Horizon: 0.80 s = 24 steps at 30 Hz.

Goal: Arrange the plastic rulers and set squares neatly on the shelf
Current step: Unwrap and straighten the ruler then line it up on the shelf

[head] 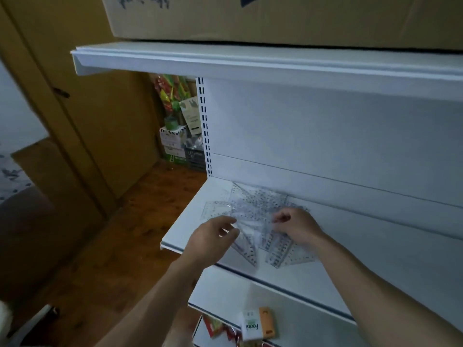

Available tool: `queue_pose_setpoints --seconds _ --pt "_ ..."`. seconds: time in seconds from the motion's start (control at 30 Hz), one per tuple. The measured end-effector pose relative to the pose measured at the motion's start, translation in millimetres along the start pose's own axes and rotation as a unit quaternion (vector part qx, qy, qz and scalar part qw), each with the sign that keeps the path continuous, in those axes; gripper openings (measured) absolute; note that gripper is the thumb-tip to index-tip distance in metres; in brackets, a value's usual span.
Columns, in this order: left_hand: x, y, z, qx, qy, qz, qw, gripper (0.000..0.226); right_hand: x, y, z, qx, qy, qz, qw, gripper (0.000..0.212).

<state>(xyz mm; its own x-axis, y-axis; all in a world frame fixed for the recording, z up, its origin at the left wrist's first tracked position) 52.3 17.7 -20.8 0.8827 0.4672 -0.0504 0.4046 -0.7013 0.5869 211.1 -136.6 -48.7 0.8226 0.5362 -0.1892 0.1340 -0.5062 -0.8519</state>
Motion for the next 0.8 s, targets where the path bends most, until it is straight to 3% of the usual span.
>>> queue_pose_setpoints --seconds 0.2,0.33,0.47,0.63,0.8 --pt "16.6 -20.4 -7.7 -0.153 -0.024 -0.032 0.987 0.042 -19.5 -12.1 -15.3 0.156 0.053 -0.008 0.986 0.007" --pt "30.3 -28.7 -6.7 -0.345 -0.027 -0.089 0.934 0.055 -37.3 -10.9 -20.6 0.253 0.063 0.003 0.965 0.014" --pt "38.6 -14.0 -4.2 -0.451 -0.028 -0.07 0.889 0.052 -57.2 0.0 -30.2 0.255 0.069 0.022 0.964 0.012" --pt "41.9 19.3 14.3 -0.467 -0.058 -0.054 0.881 0.021 -85.8 26.0 -59.3 0.25 0.133 0.042 0.958 0.01" --pt "40.1 61.3 33.9 -0.434 -0.031 -0.014 0.9 0.014 -120.3 55.2 -88.9 0.247 0.221 0.055 0.942 0.008"
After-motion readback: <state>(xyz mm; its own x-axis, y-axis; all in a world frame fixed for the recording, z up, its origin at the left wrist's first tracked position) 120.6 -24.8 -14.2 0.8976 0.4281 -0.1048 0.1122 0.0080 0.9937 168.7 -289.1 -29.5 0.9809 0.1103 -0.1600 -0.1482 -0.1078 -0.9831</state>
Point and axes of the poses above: each hand's wrist, its own x-axis towards the middle knuckle, its own z-axis out of the palm, y = z × x, the point moved 10 cm from there along x, towards the middle knuckle, and after that the axes turned 11 degrees about x, right-handed, at the moved point
